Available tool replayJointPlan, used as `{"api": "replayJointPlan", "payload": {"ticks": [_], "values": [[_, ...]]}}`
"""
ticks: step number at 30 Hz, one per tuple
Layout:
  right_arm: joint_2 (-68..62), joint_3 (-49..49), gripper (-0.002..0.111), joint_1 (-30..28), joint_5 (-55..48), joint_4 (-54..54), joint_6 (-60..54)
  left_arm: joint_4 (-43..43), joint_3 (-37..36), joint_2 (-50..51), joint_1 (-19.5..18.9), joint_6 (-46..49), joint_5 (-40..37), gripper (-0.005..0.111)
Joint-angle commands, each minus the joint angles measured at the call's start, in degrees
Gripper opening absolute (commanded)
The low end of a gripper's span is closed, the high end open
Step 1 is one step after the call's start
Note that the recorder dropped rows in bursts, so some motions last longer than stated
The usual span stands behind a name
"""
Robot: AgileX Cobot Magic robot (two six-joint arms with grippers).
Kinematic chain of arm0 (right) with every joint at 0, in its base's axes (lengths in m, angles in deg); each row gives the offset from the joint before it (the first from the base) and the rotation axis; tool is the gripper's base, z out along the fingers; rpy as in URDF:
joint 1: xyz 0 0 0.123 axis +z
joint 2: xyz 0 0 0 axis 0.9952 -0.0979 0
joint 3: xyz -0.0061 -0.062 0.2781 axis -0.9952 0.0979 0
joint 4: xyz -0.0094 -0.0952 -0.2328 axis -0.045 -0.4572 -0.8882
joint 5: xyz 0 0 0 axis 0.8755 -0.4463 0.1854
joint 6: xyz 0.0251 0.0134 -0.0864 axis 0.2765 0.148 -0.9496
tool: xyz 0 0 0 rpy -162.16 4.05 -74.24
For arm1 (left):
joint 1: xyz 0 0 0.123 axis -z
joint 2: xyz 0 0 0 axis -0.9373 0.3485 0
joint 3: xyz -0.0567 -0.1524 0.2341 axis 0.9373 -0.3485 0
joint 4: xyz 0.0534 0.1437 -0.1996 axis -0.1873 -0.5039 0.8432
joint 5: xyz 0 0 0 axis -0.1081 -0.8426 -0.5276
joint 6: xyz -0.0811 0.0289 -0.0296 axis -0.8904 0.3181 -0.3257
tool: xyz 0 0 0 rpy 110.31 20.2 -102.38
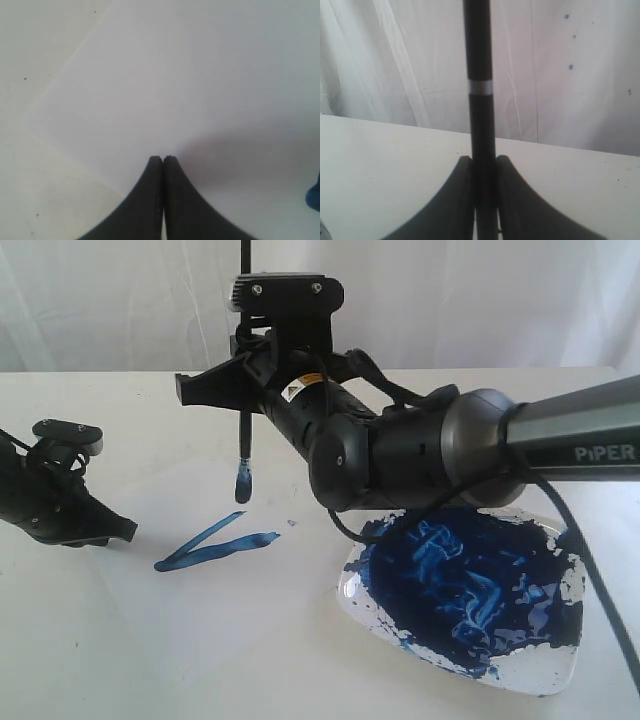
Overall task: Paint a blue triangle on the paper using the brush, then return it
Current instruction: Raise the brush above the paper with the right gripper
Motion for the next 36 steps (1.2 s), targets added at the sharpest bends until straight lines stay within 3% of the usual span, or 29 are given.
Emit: {"api": "replayJointPlan", "payload": {"ticks": [1,36], "values": [[-1.73,-1.03,0.0,0.01,1.87,-0.67,2.49,0.35,0.17,-0.19,0.28,-0.15,-0.75,0.0],[-4.08,-2.27,0.0,0.01,4.22,-0.67,2.64,0.35,0.17,-0.19,0.28,-0.15,-0.89,0.0]]}}
